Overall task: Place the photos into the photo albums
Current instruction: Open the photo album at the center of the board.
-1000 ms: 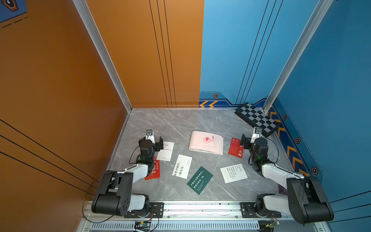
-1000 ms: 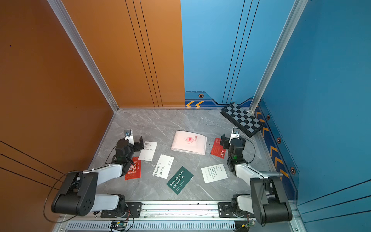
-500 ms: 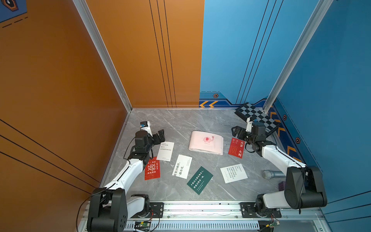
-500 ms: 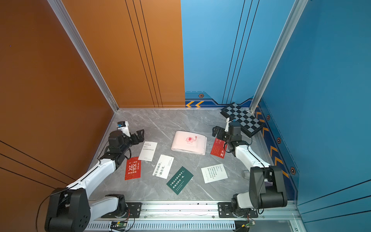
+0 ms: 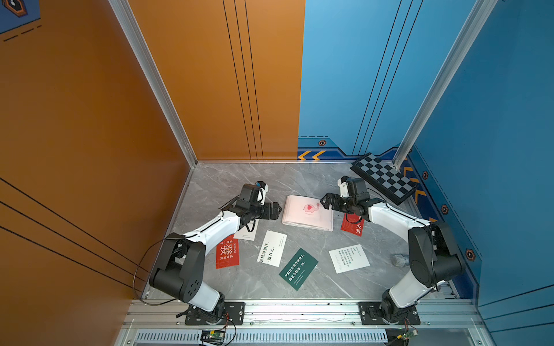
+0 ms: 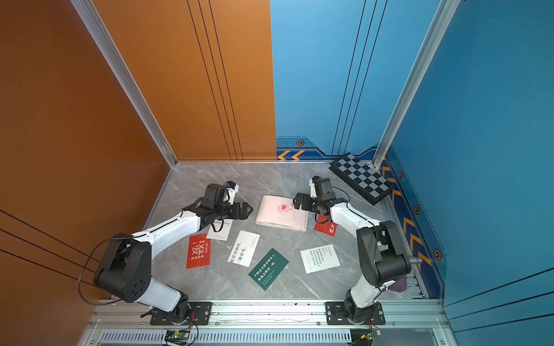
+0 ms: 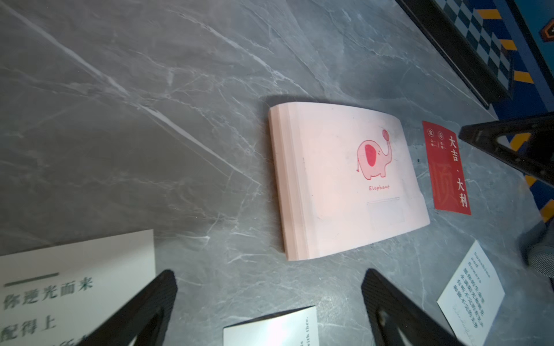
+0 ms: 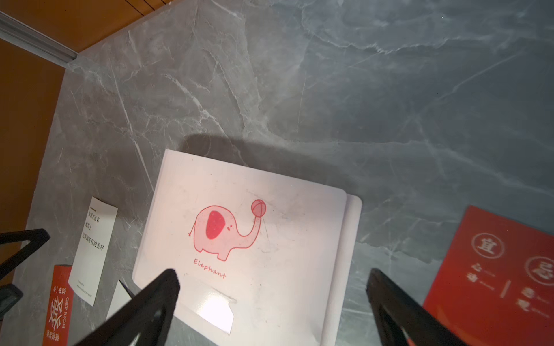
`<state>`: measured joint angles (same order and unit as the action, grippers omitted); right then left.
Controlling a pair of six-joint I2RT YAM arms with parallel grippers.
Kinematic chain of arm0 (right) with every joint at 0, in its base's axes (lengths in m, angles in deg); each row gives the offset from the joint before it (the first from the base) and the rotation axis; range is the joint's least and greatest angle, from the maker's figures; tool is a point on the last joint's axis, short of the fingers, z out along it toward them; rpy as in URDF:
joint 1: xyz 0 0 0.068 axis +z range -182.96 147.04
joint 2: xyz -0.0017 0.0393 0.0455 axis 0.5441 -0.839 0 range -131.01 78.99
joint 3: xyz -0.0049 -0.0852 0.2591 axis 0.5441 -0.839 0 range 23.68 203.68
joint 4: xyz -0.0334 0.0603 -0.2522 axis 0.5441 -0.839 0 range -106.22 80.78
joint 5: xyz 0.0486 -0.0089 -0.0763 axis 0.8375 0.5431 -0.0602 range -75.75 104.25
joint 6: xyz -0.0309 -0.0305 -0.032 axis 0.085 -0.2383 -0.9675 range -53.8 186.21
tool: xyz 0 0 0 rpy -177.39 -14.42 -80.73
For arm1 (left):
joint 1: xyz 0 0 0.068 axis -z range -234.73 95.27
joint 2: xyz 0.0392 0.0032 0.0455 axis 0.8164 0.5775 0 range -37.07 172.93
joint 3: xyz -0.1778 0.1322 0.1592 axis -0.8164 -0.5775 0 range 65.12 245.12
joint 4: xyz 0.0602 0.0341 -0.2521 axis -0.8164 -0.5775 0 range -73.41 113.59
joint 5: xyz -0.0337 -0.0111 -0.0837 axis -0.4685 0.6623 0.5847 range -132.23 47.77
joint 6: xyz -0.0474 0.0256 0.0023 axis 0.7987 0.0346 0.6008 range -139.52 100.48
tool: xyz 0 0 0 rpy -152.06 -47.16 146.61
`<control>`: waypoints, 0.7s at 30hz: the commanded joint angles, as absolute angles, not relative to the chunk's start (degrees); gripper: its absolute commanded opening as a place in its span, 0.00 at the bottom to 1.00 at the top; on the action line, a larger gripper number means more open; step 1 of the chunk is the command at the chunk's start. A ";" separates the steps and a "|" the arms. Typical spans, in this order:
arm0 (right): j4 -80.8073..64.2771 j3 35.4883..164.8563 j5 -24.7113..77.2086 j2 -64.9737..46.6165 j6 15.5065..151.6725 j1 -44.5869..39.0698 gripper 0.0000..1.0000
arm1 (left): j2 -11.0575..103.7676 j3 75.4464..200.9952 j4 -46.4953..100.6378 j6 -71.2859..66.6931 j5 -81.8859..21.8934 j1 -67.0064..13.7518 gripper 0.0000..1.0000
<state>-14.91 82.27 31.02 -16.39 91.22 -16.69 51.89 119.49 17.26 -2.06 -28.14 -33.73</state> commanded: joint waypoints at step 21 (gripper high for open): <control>-16.47 83.43 39.64 -25.76 98.85 -18.17 0.83 | 71.95 132.93 13.39 2.59 -15.19 -29.94 0.99</control>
